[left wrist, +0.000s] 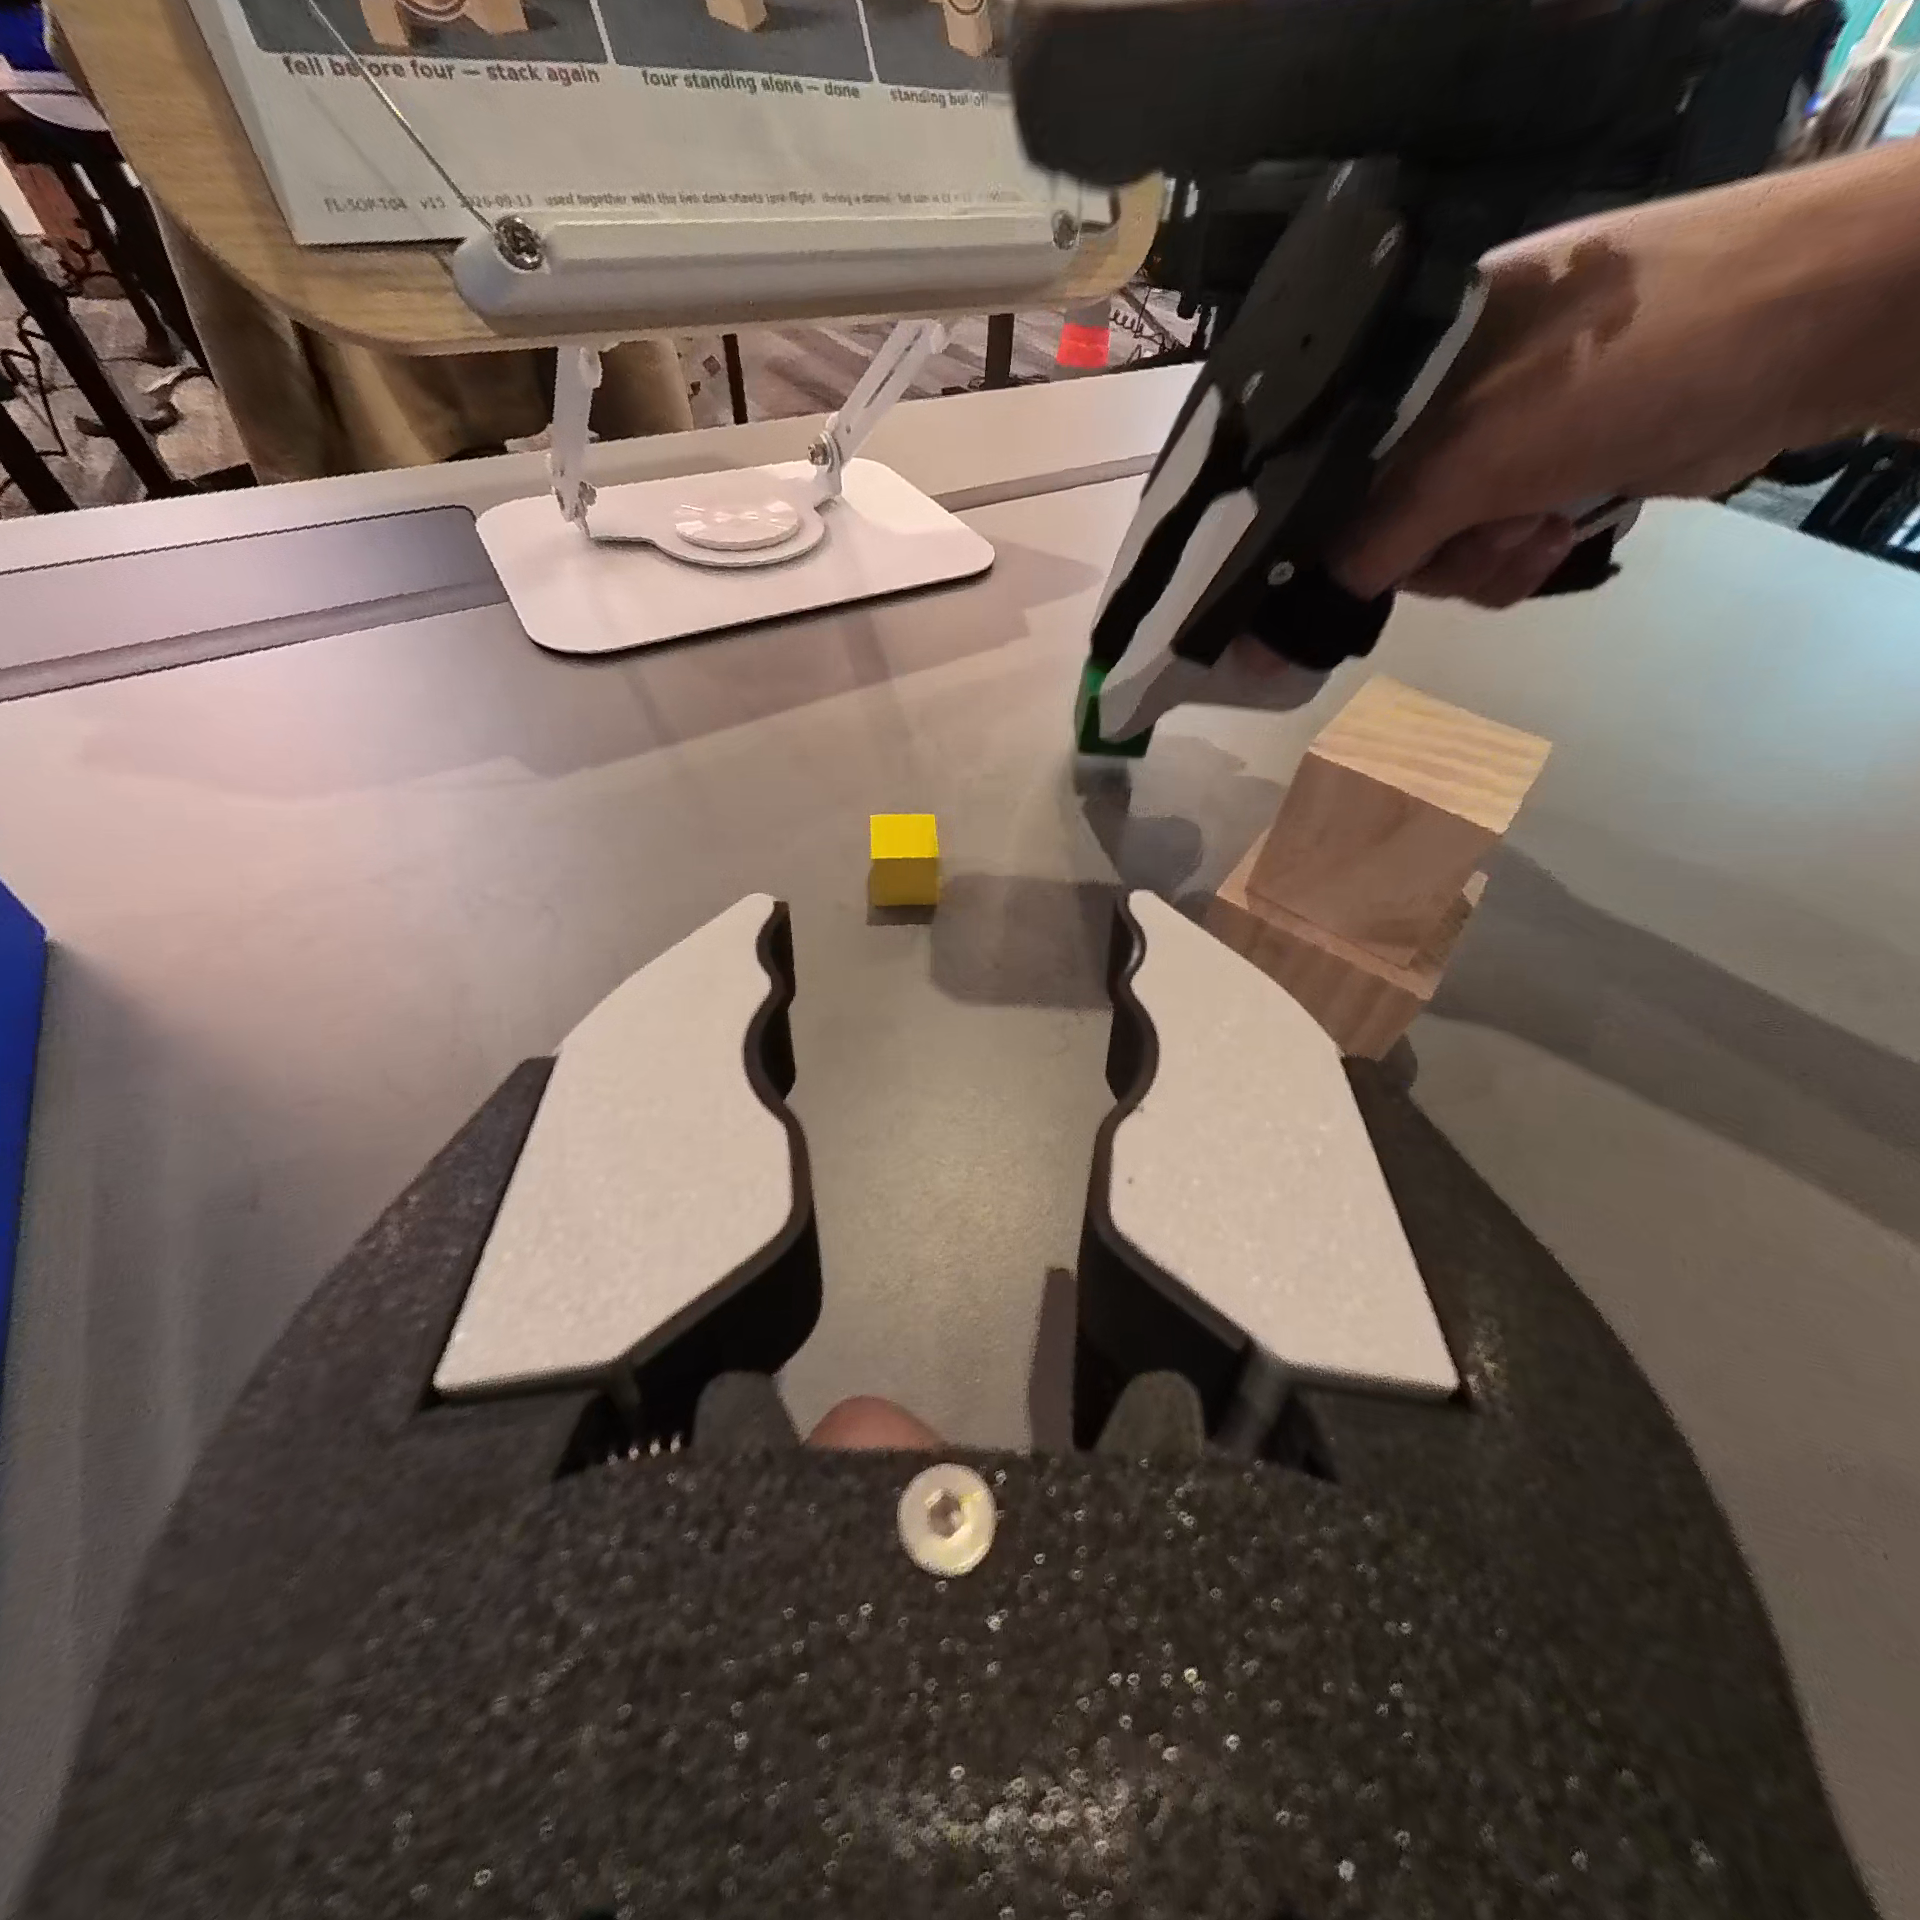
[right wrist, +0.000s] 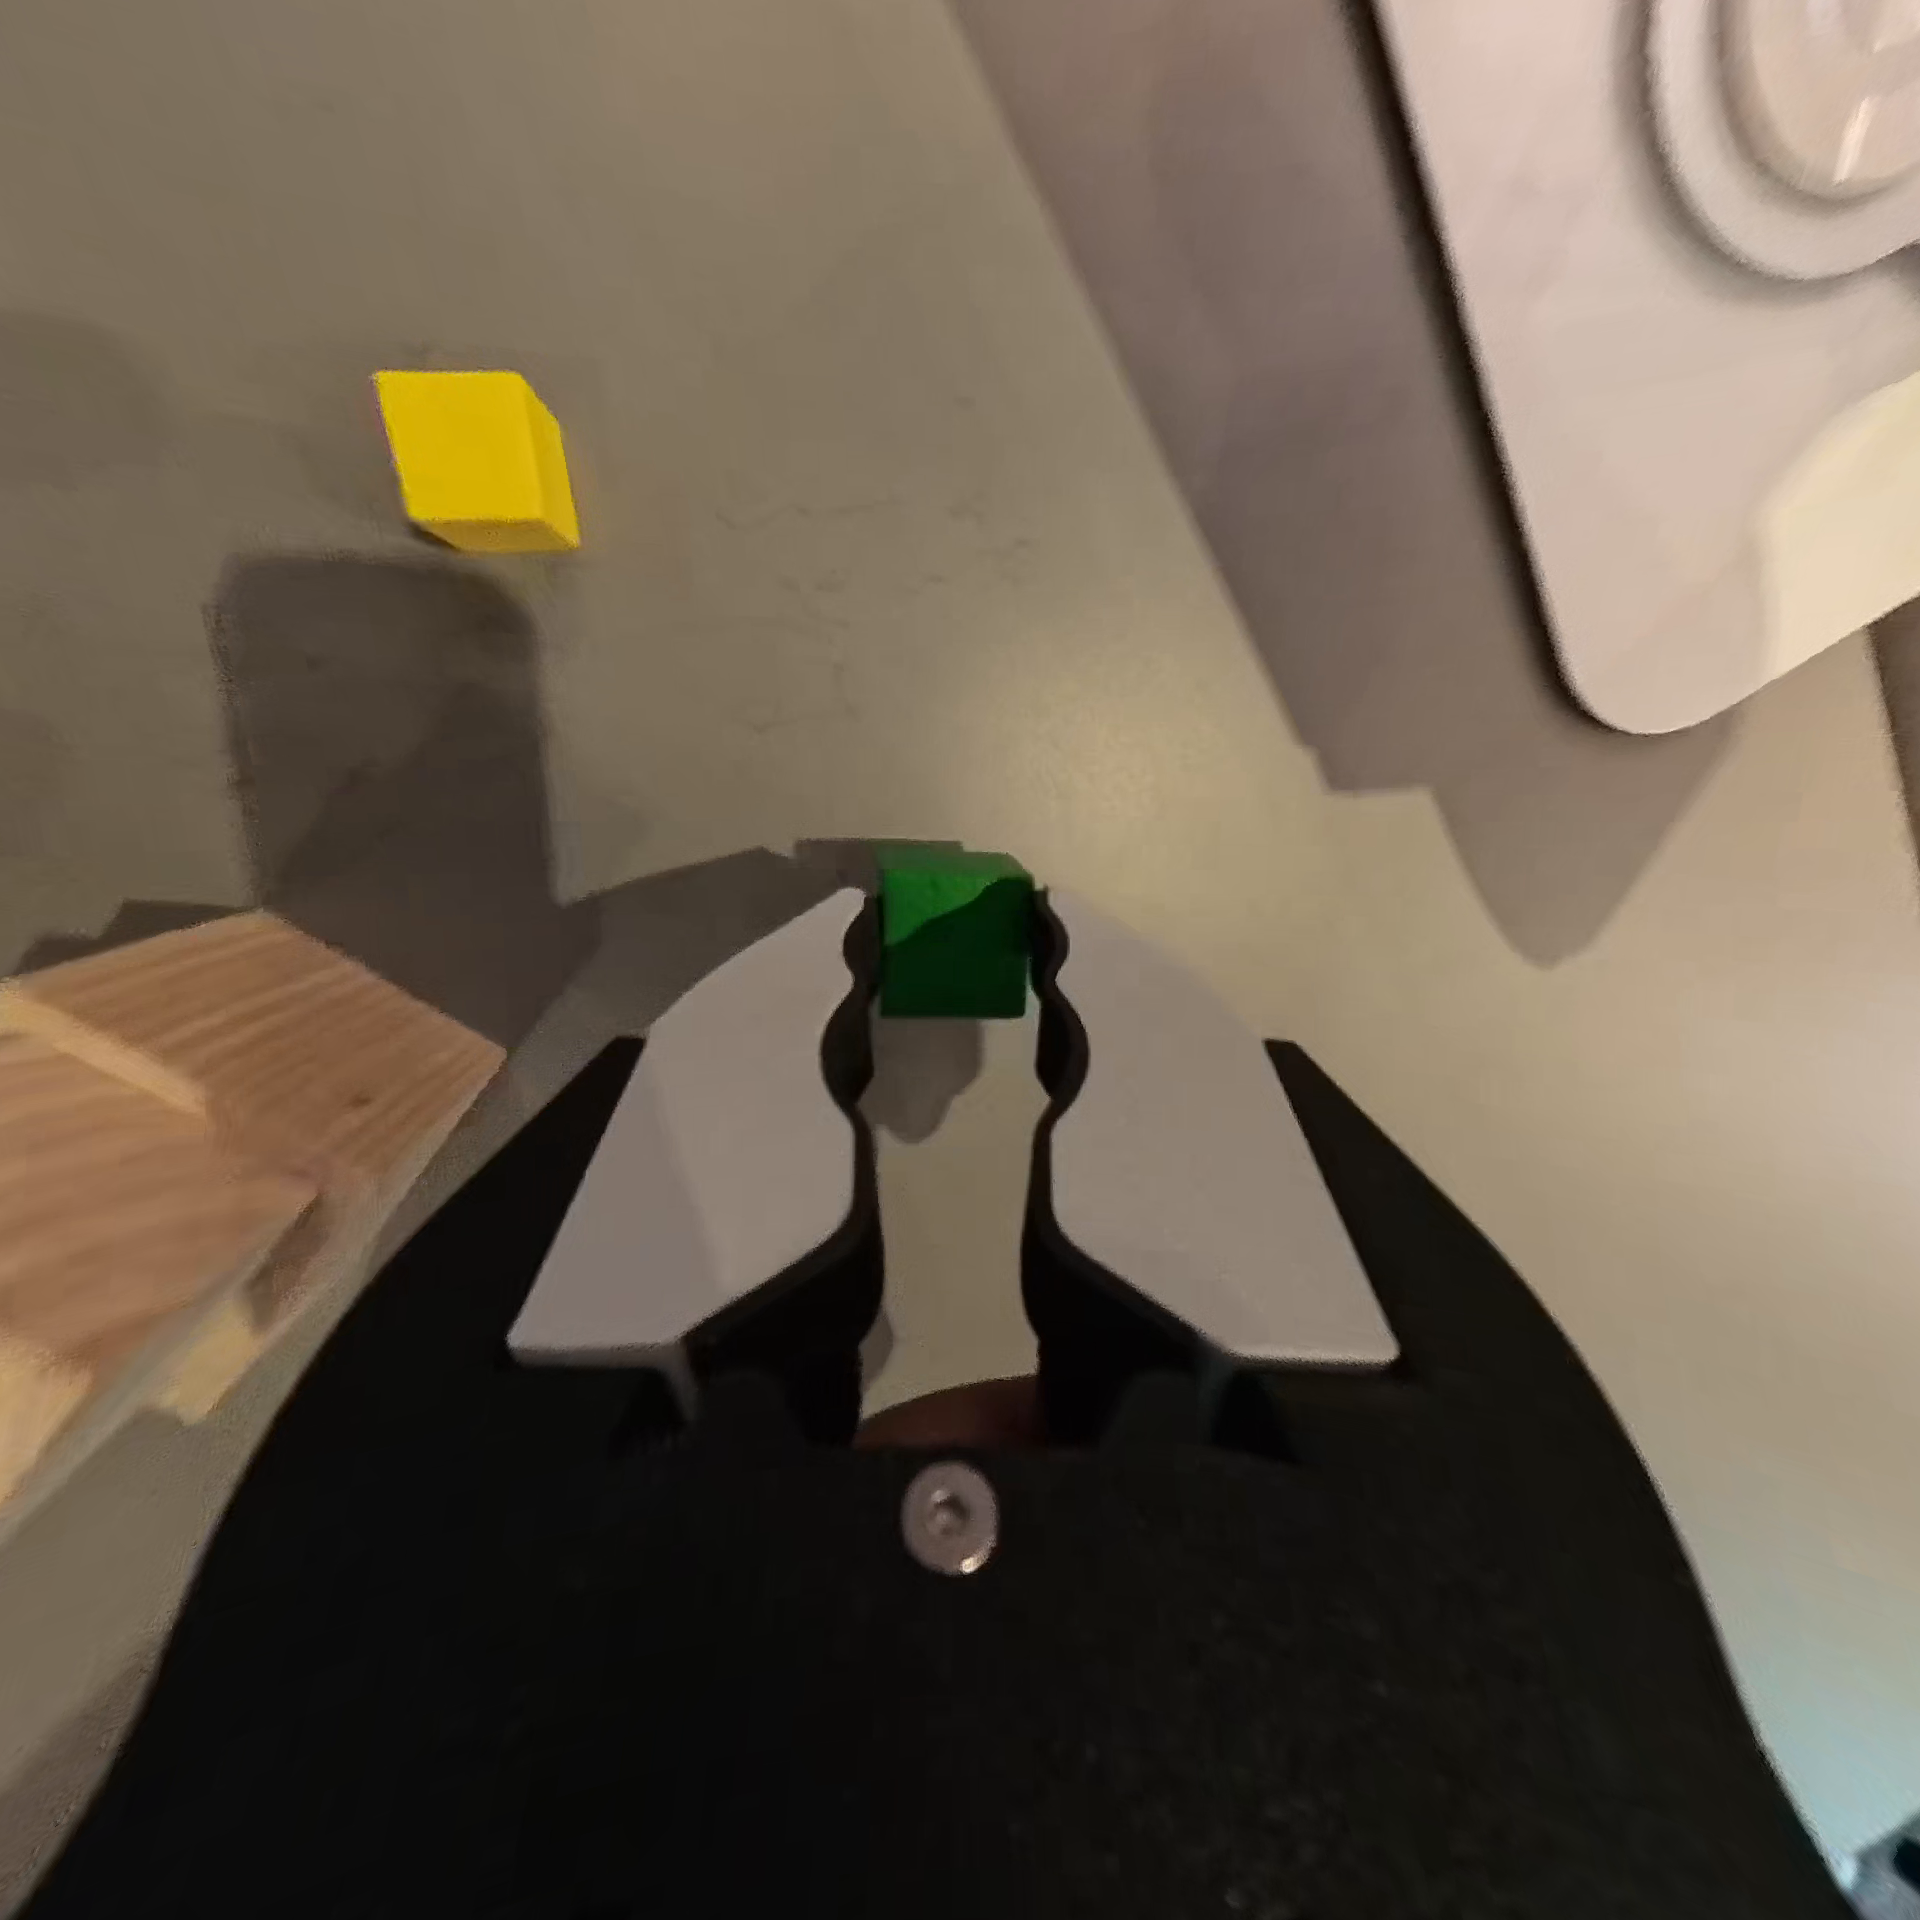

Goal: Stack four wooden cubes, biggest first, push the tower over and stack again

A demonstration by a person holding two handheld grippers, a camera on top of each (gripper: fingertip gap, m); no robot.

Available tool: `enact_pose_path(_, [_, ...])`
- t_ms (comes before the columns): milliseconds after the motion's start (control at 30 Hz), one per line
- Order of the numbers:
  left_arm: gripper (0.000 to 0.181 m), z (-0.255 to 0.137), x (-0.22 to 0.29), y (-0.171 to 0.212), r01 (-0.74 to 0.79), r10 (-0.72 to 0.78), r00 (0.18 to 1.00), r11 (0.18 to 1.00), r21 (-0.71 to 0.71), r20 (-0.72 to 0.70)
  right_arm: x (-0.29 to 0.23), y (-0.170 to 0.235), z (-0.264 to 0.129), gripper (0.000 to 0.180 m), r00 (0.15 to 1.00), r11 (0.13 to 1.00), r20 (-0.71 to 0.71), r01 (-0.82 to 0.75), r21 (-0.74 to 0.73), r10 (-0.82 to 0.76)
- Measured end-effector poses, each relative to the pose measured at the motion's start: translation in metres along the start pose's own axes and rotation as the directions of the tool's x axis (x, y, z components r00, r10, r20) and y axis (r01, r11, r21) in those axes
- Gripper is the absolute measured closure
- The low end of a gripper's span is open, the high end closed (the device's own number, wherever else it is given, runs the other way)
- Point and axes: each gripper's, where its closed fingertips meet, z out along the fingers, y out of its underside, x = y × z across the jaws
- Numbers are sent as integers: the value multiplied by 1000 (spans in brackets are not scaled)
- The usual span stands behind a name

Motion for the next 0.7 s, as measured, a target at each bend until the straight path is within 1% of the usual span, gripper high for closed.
enact_pose_path(100, [123, 1, 1, 1, -6, 6, 1000, 1000, -5, -3, 6, -7, -41, 153, 997, 993, -26, 75, 92, -73])
enact_pose_path(167, [123, 1, 2, 2, -7, 7, 1000, 1000, -12, -7, 2, -13, -74, 153, 986, 973, -35, 168, 161, -165])
enact_pose_path(267, [123, 3, 1, 3, -4, 4, 1000, 1000, -23, -8, -18, -21, -120, 153, 946, 917, -21, 318, 241, -323])
enact_pose_path(333, [124, 3, 1, 3, 2, -2, 1000, 1000, -26, -8, -39, -21, -139, 153, 900, 868, 0, 420, 264, -436])
enact_pose_path(400, [124, 3, 0, 3, 10, -10, 1000, 1000, -26, -11, -66, -16, -146, 153, 837, 815, 47, 516, 266, -545])
enact_pose_path(500, [124, 3, -1, 3, 25, -26, 1000, 999, -28, -17, -91, -5, -134, 153, 747, 745, 89, 631, 216, -659])
enact_pose_path(600, [124, 3, -1, 4, 33, -33, 999, 999, -32, -21, -103, 0, -118, 153, 727, 744, 163, 640, 192, -667])
enact_pose_path(700, [124, 3, -1, 5, 30, -31, 999, 999, -38, -22, -110, -2, -113, 153, 717, 745, 205, 634, 206, -666])
